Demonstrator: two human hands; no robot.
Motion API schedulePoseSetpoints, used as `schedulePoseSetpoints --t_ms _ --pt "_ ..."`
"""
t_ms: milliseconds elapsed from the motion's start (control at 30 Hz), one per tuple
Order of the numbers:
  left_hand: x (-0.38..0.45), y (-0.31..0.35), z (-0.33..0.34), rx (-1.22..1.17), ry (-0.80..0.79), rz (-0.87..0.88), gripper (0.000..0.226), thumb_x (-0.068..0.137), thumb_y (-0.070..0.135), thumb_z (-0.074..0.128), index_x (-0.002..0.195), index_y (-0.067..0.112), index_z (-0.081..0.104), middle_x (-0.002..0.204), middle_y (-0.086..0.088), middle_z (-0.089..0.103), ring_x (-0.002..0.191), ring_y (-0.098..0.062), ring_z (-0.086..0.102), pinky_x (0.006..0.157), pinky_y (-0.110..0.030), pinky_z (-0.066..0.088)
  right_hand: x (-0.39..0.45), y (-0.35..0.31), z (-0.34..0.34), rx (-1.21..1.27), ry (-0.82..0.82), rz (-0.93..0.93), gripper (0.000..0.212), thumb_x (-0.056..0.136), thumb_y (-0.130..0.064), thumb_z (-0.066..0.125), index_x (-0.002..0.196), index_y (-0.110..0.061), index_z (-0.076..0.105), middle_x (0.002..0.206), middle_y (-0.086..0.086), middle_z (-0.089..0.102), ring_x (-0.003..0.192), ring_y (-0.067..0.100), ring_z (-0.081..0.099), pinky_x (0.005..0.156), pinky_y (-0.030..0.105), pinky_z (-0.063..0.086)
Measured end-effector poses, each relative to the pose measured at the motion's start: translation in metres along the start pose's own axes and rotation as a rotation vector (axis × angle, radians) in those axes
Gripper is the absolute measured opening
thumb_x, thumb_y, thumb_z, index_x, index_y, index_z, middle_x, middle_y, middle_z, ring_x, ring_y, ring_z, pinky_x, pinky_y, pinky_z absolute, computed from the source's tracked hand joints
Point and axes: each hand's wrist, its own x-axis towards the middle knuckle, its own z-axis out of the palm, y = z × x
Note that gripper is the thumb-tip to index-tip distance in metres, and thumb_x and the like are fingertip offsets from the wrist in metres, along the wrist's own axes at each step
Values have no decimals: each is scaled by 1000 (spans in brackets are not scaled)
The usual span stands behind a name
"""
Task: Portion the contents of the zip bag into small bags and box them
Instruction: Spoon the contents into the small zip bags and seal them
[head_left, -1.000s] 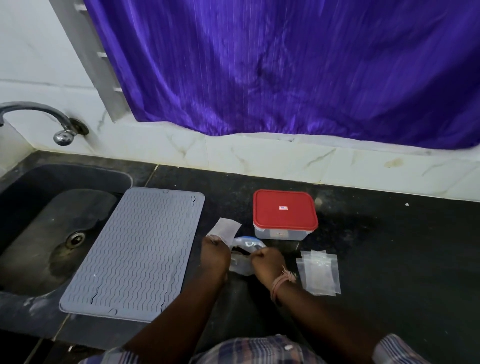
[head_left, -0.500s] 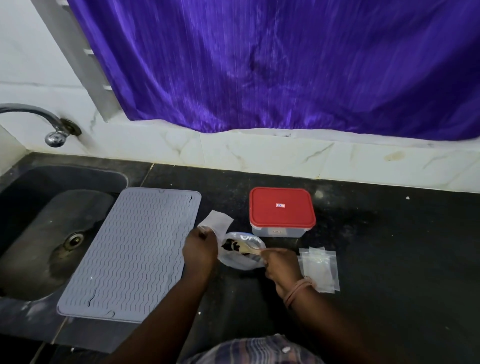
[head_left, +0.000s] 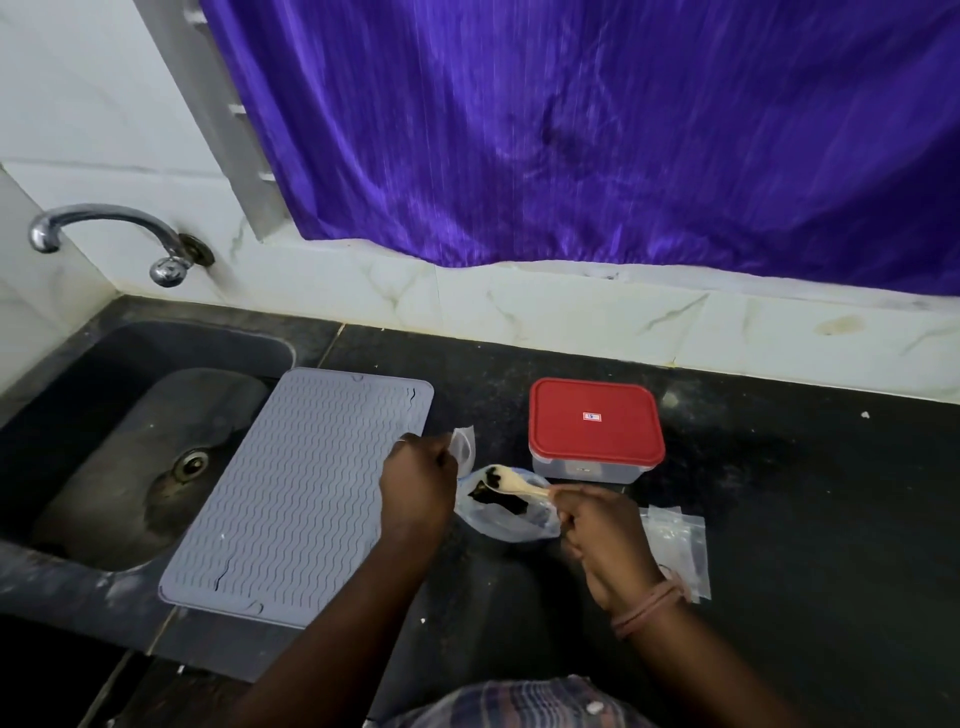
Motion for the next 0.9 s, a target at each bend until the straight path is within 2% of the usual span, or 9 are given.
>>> schedulePoseSetpoints --t_ms 100,267,400,467,533,667,733,800,900 --pt "-5 1 1 -13 -9 52 25 101 16 61 77 14 67 69 2 59 59 -7 53 51 -17 34 -3 -13 9 -34 -28 -71 18 90 -9 64 77 -13 75 49 -4 52 43 8 42 47 25 34" --pt "-5 2 10 -15 3 111 21 100 28 65 88 15 76 83 -2 68 68 -10 62 54 -12 33 0 -17 24 -186 61 -200 17 87 -15 66 78 -20 79 64 -12 70 68 12 63 67 28 46" --pt "-6 6 7 -66 -21 75 20 98 12 61 109 10 77 96 -9 74 81 -18 69 66 -20 46 3 -19 29 -281 135 -277 17 87 -13 64 78 -17 77 65 -7 68 64 10 61 64 23 43" --pt "-7 7 9 -99 -56 61 29 95 10 59 117 15 77 92 -7 75 76 -13 66 62 -16 42 1 -23 32 -357 160 -320 16 89 -14 63 80 -17 77 71 -7 69 69 9 63 60 20 42" --pt "-8 9 11 -151 -81 34 31 94 11 58 114 20 79 84 -2 73 69 -8 63 57 -16 37 -2 -23 35 -525 198 -469 16 90 -13 62 84 -18 76 76 -6 71 72 8 64 61 18 44" --pt "-12 13 13 -238 -130 20 22 96 12 60 94 21 80 74 9 71 68 -1 65 58 -19 44 0 -9 39 -952 -12 -874 18 90 -10 61 103 -16 71 92 2 63 82 16 60 71 26 46" --pt "-11 12 15 -266 -155 -34 19 98 18 62 90 19 79 75 6 73 71 -8 71 63 -27 54 3 -1 40 -1158 -84 -1023 35 83 -13 72 117 -14 68 94 4 62 80 18 62 66 26 47" --pt "-6 7 19 -281 -164 -106 20 99 21 61 93 17 79 78 2 76 73 -12 73 72 -37 62 4 5 39 -1180 -75 -1109 47 73 -12 80 119 -13 69 90 4 62 73 18 62 60 25 47" --pt "-2 2 20 -351 -151 -189 24 97 12 57 105 16 80 86 0 78 79 -16 75 80 -41 63 7 8 33 -1061 -60 -1066 44 82 -4 71 125 -15 67 93 2 57 78 14 57 67 22 45"
